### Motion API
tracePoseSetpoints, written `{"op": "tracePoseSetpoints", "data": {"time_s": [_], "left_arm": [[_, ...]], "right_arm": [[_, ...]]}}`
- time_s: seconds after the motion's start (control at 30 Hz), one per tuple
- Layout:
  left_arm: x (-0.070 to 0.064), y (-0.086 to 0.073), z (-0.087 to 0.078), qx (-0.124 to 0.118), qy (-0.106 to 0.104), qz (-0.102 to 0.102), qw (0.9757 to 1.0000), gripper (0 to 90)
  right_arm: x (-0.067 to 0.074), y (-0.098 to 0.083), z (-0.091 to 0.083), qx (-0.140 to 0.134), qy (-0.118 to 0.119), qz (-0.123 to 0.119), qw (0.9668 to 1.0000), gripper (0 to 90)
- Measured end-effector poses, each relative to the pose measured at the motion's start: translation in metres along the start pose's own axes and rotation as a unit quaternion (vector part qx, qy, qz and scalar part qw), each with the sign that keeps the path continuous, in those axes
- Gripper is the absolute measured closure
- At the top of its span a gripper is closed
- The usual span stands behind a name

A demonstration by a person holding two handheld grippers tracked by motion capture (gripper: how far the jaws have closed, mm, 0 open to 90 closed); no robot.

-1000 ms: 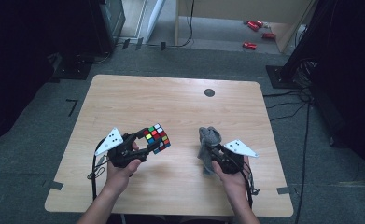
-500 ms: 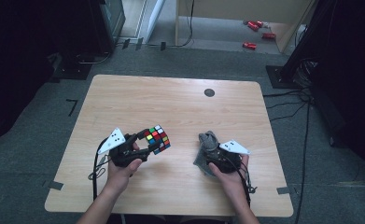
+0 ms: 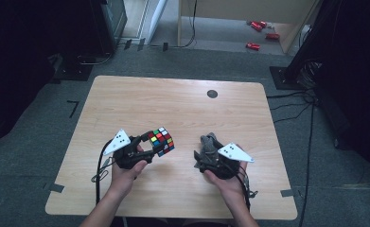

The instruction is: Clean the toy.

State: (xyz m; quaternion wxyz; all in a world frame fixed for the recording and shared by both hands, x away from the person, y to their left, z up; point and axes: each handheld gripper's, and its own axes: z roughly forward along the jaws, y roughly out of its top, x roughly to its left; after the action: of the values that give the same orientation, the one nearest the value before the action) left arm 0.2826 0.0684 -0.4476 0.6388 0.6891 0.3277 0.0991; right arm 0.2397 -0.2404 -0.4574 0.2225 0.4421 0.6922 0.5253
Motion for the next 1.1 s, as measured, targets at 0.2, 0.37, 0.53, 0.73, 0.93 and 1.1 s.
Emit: {"op": "tracePoseSetpoints", "data": {"time_s": [0.2,0.37,0.53,0.73,0.93,1.1], "left_arm": [[-0.007,-0.002,0.006,0.006,-0.001,-0.002,1.0,34.4],[-0.016,-0.004,0.012,0.011,-0.008,-0.01,0.9999,34.5],[-0.028,-0.006,0.018,0.016,-0.023,-0.013,0.9995,34.5],[-0.037,-0.007,0.022,0.021,-0.031,-0.012,0.9992,34.4],[-0.043,-0.011,0.027,0.033,-0.039,-0.014,0.9986,34.4],[-0.041,-0.012,0.028,0.037,-0.042,-0.022,0.9982,34.3]], "right_arm": [[0.032,-0.002,0.008,0.002,0.052,-0.029,0.9982,14.8],[0.05,-0.006,0.01,-0.013,0.075,-0.052,0.9958,14.7],[0.061,-0.011,0.015,-0.008,0.065,-0.053,0.9964,14.9],[0.066,-0.014,0.018,-0.014,0.031,-0.061,0.9975,19.3],[0.068,-0.016,0.018,-0.023,0.01,-0.065,0.9976,25.9],[0.067,-0.017,0.016,-0.029,-0.011,-0.069,0.9971,34.2]]}}
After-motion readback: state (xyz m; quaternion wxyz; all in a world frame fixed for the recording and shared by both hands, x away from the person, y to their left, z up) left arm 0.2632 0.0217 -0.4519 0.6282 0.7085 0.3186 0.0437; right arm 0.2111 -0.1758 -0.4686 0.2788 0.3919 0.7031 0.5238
